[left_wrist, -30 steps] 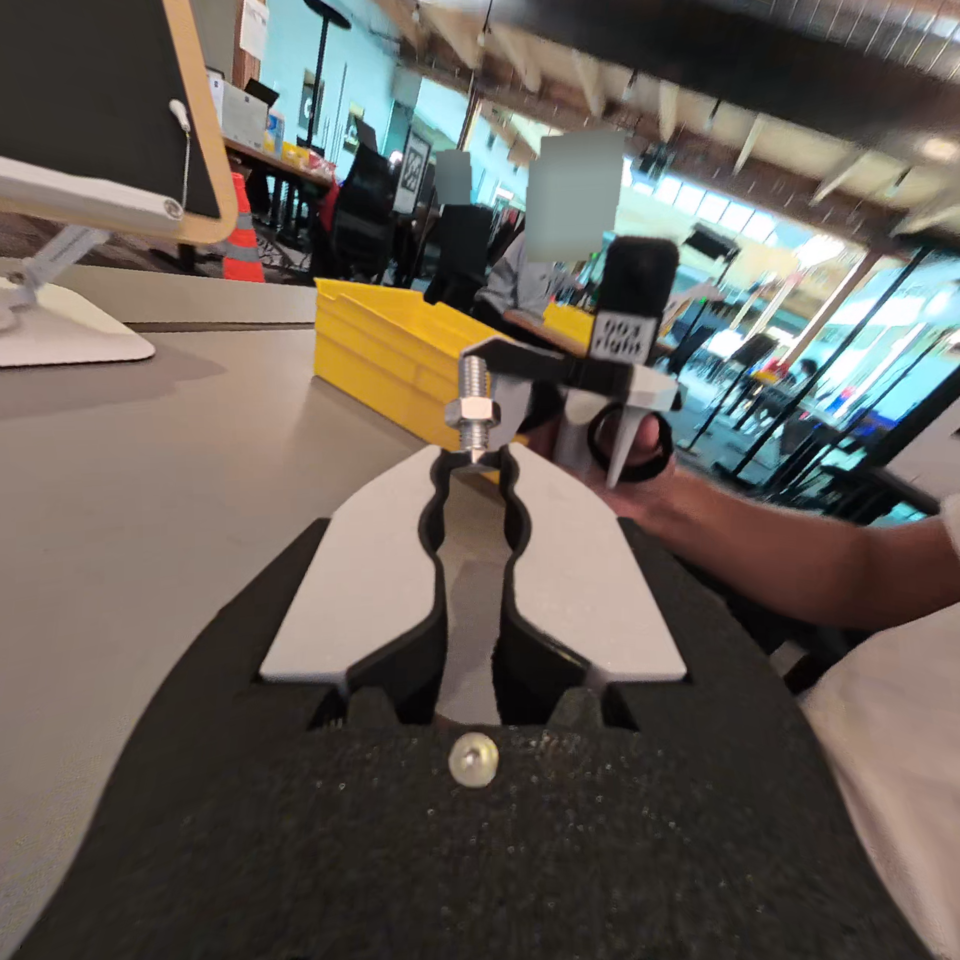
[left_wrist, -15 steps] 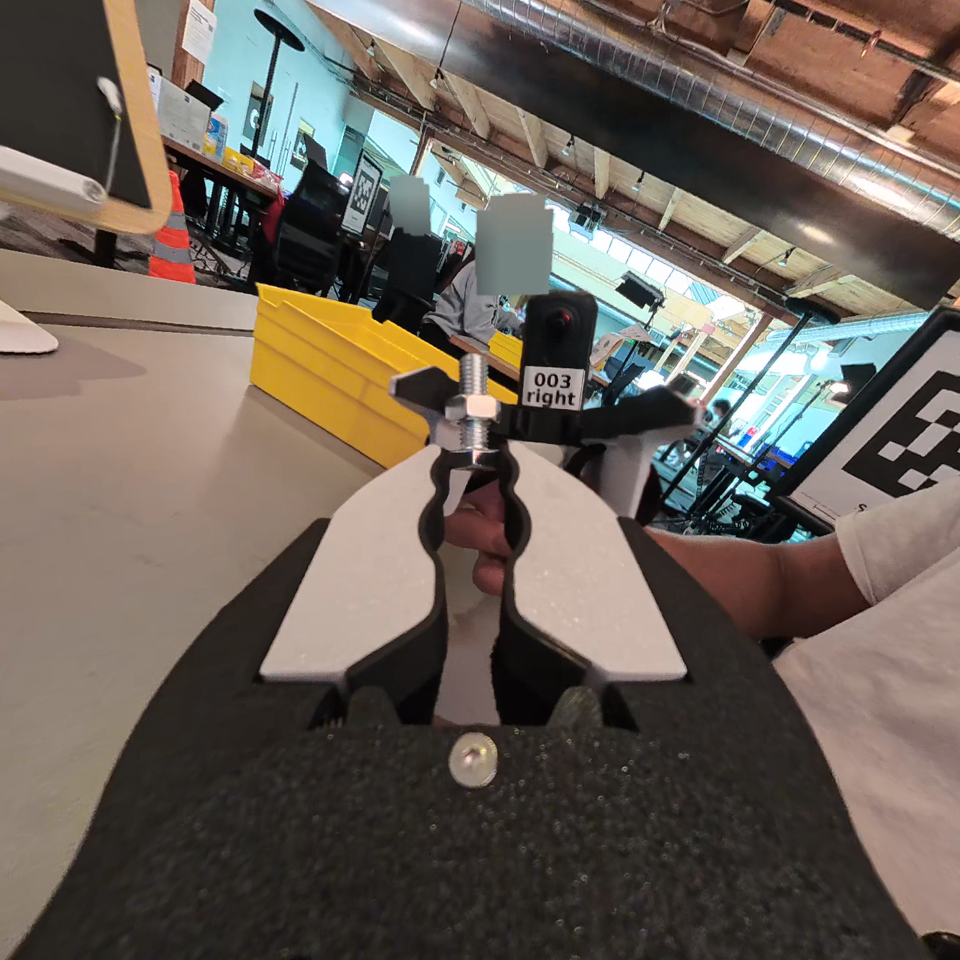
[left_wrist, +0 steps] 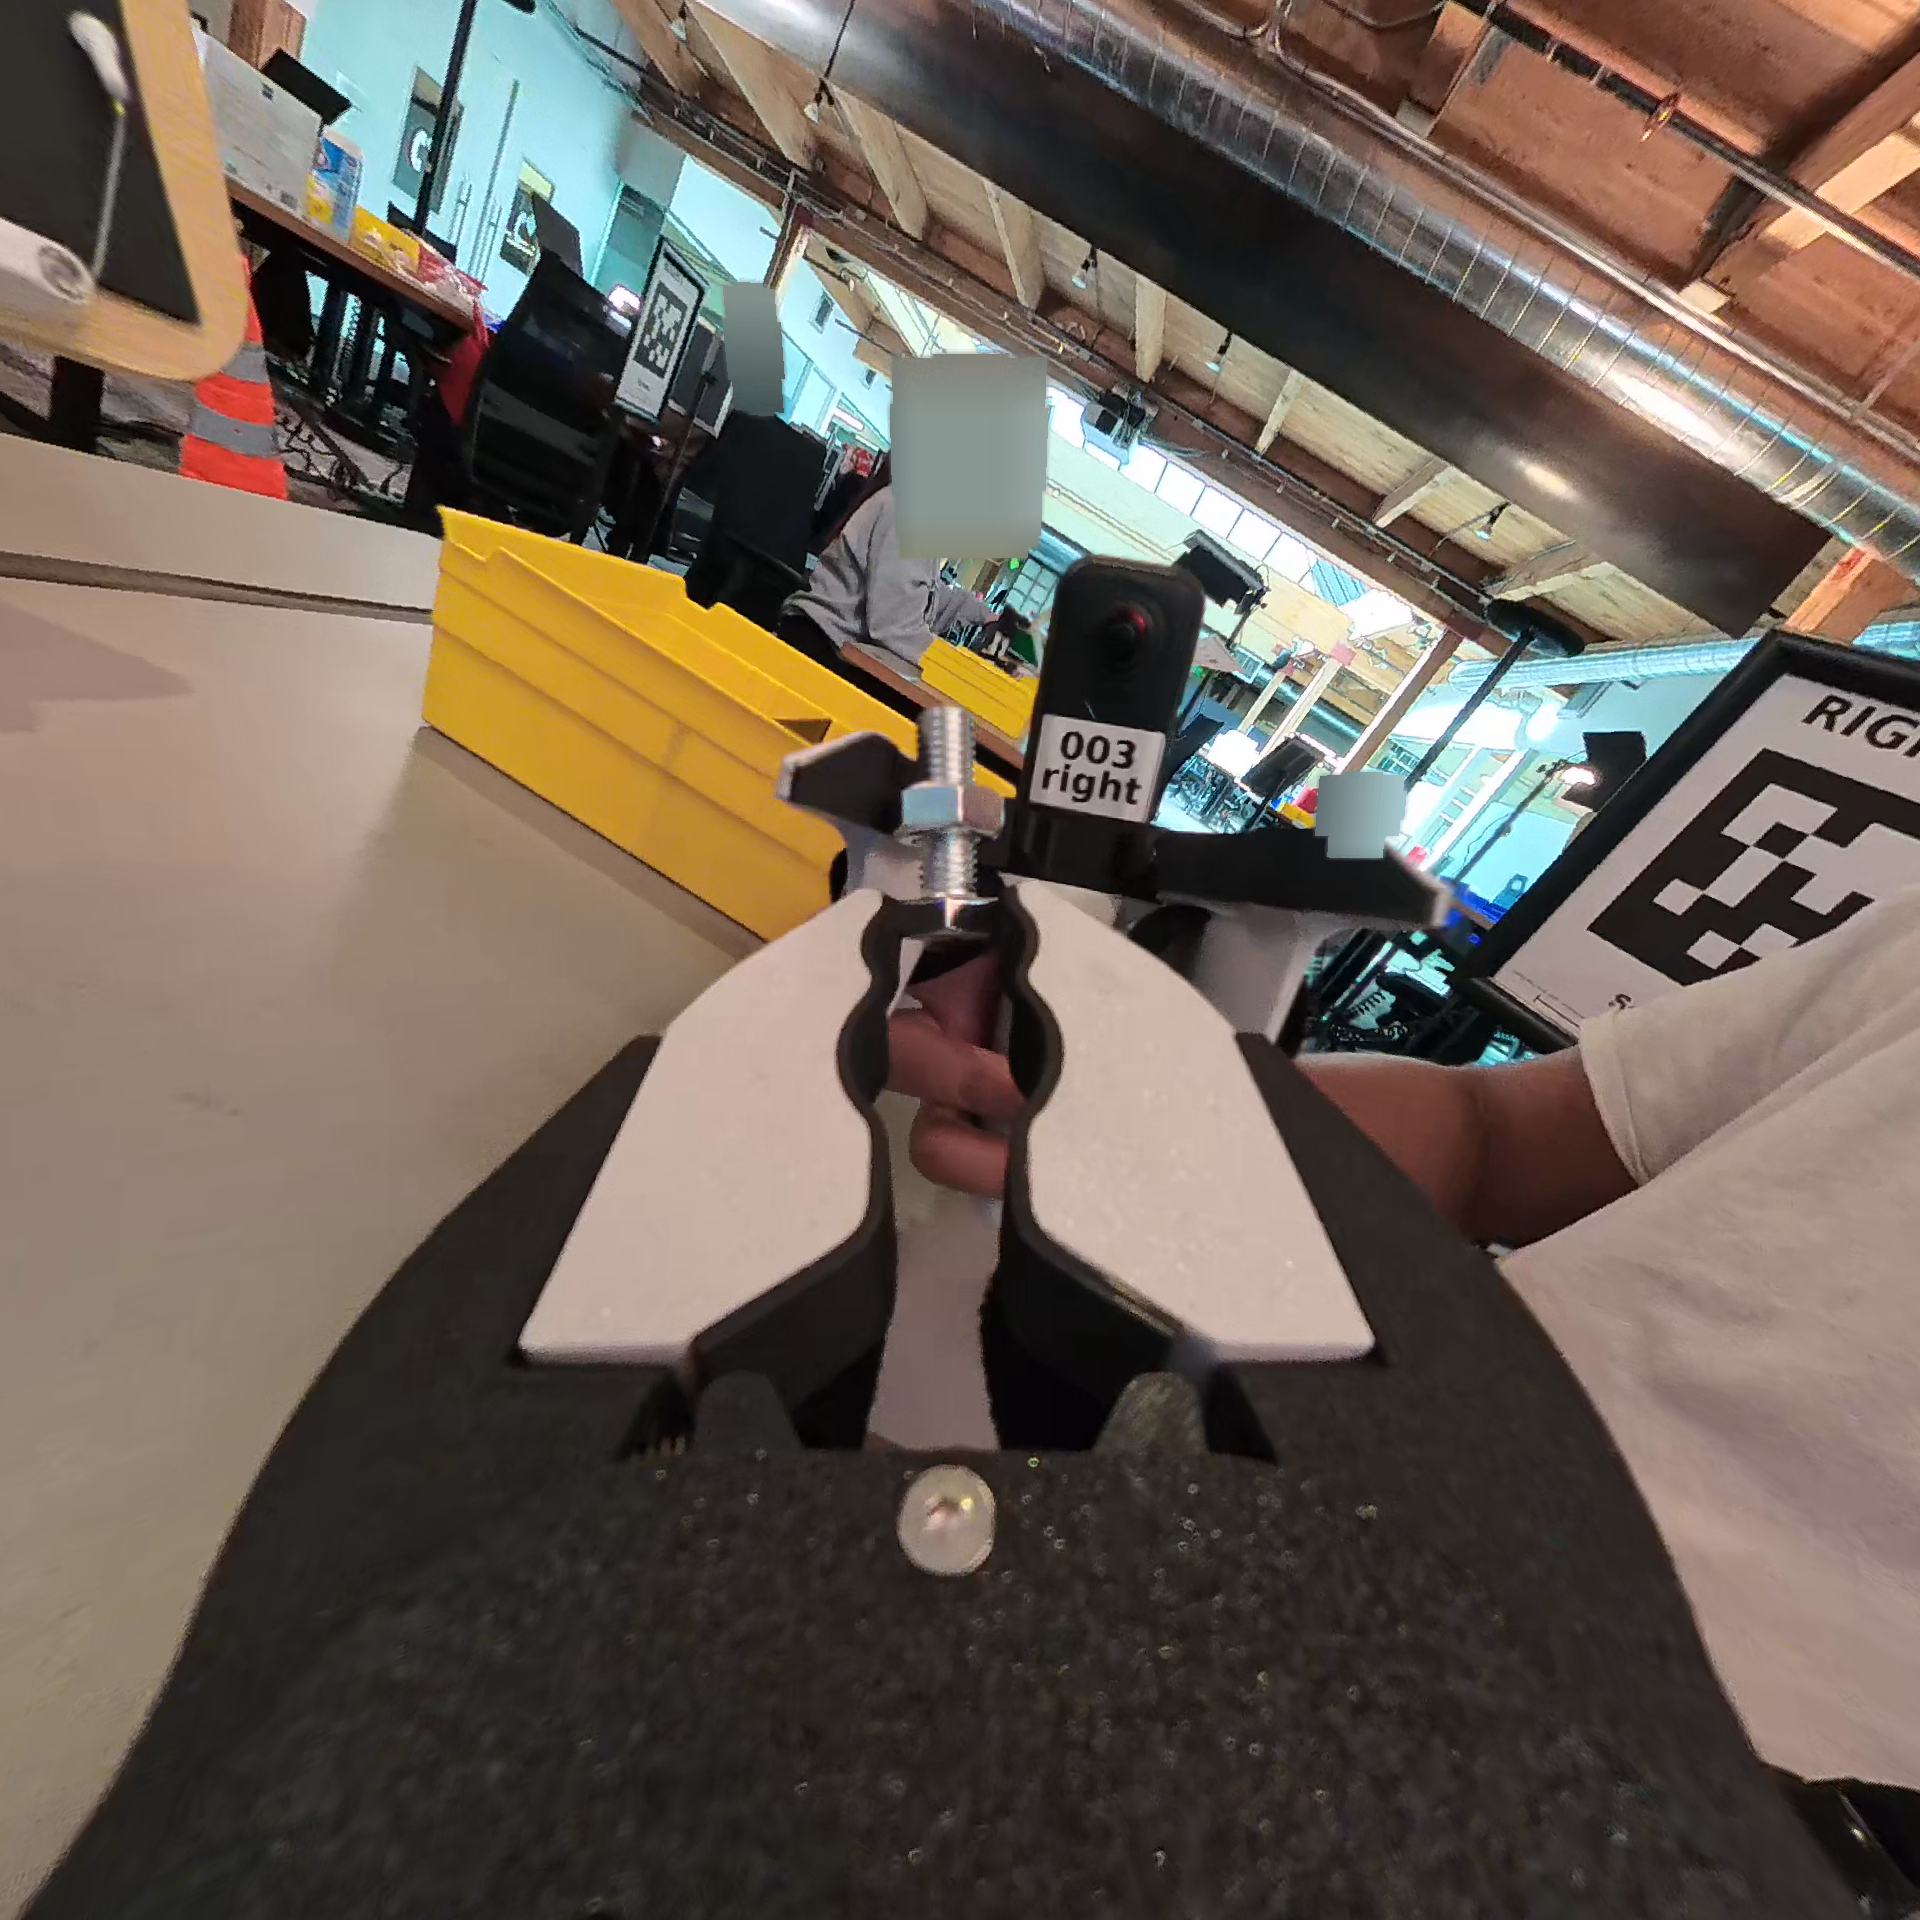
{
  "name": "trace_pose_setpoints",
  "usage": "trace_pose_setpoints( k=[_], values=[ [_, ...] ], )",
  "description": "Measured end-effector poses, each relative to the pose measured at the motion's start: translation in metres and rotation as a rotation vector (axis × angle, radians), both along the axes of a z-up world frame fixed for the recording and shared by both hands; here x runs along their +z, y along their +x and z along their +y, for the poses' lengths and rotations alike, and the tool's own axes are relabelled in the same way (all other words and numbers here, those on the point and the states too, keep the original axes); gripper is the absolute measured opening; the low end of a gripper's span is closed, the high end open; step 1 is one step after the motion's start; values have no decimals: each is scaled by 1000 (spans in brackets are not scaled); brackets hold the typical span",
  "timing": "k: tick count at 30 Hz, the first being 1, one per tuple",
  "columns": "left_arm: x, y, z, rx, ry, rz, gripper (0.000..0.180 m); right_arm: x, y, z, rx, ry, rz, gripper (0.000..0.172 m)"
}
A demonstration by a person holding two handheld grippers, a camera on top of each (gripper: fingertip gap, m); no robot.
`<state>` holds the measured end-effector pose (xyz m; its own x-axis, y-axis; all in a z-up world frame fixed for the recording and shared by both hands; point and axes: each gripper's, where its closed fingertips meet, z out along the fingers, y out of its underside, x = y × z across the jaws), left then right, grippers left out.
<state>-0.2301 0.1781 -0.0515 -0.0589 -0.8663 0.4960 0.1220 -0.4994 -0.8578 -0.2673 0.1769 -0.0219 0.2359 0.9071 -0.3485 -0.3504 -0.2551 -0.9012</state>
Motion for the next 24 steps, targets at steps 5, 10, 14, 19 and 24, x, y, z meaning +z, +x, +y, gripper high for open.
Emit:
trace_pose_setpoints(
  k=[5,10,14,19,24],
  values=[
    [5,-14,12,33,-22,-33,18,-1,19,-1,-35,-4,-4,83],
    [0,-6,5,-1,-12,-6,18,-2,1,-7,-1,-2,-9,88],
    [-3,2,-7,-36,16,26,18,-2,-7,-6,14,12,-20,88],
    [1,-8,1,-9,21,12,18,-4,10,-4,-36,16,-26,87],
    [-2,-9,3,-13,26,28,17,-2,8,-10,11,6,-1,83]
  ],
)
